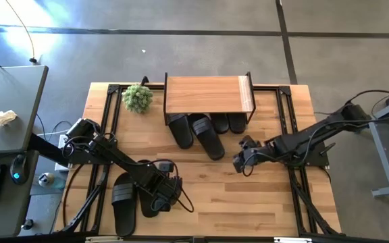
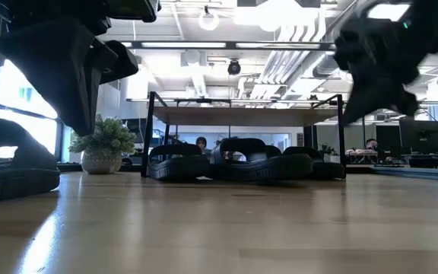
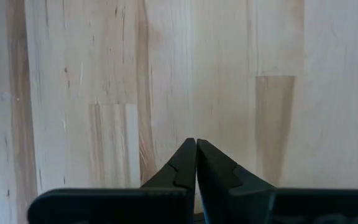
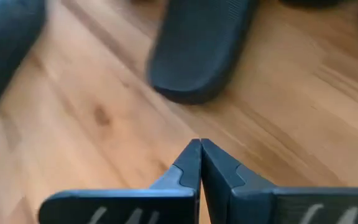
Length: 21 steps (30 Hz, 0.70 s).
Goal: Pick and place slides into the shelf
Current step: Adjust the black slippers under the shelf
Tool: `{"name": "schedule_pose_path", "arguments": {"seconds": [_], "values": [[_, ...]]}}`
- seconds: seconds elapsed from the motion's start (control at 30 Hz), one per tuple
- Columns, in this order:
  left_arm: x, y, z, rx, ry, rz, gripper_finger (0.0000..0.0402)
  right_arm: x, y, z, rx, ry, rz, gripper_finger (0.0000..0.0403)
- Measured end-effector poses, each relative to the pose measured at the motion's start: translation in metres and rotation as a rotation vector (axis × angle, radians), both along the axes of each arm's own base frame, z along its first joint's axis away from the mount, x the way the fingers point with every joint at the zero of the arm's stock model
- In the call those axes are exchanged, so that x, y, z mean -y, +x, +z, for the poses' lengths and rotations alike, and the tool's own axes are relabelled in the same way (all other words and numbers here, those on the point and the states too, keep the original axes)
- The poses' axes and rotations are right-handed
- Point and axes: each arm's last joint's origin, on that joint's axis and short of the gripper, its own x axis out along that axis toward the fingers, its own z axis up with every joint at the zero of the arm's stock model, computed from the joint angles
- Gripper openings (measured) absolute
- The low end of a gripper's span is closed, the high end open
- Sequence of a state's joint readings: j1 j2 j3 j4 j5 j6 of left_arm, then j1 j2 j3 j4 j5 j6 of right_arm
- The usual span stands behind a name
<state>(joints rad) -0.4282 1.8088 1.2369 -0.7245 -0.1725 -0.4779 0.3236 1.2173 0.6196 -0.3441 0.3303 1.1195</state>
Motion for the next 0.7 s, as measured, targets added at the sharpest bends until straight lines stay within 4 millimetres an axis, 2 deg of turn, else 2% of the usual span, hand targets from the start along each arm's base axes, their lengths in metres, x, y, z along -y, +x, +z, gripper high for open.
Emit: {"name": "schedule_pose_path", "arguments": {"seconds": [0.17, 0.47, 0.7], "values": [[0.0, 0.0, 0.0, 0.002, 0.0, -0.003, 0.0003, 0.011, 0.002, -0.025, 0.015, 0.013, -0.069, 0.0], [0.0, 0.003, 0.001, 0.024, -0.007, -0.023, 0.0003, 0.027, 0.022, -0.044, 0.016, 0.009, -0.064, 0.0], [0.001, 0.003, 0.001, 0.023, -0.02, 0.001, 0.0003, 0.025, 0.034, -0.053, 0.061, 0.023, -0.024, 0.0]]}}
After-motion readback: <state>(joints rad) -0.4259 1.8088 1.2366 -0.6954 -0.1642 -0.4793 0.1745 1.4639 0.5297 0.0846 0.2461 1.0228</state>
